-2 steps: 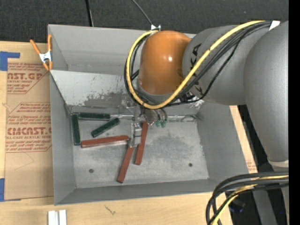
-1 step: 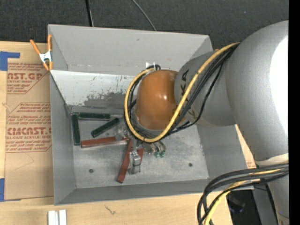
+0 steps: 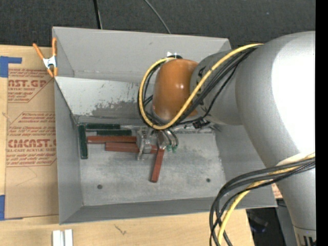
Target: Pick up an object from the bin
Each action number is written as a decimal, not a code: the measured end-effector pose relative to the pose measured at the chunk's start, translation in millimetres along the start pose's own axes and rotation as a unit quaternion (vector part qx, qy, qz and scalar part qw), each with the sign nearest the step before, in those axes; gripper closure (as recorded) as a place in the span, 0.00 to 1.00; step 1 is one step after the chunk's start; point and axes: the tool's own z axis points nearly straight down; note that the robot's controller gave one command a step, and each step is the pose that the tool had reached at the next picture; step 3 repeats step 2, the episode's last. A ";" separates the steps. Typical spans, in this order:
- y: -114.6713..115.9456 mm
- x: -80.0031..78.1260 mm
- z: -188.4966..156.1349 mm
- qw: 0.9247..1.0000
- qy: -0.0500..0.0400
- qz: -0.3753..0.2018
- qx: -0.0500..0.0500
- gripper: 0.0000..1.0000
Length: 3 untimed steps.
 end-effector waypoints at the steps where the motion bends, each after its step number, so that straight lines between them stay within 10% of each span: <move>1: 0.0 0.0 0.0 1.000 0.000 0.000 0.000 1.00; 2: -0.5 3.3 -168.3 1.000 -0.001 -0.004 0.001 1.00; 3: -0.5 3.3 -168.3 1.000 -0.001 -0.004 0.001 1.00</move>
Offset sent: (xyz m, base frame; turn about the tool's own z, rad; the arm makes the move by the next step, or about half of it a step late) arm -0.0059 -0.0028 0.1658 -0.0070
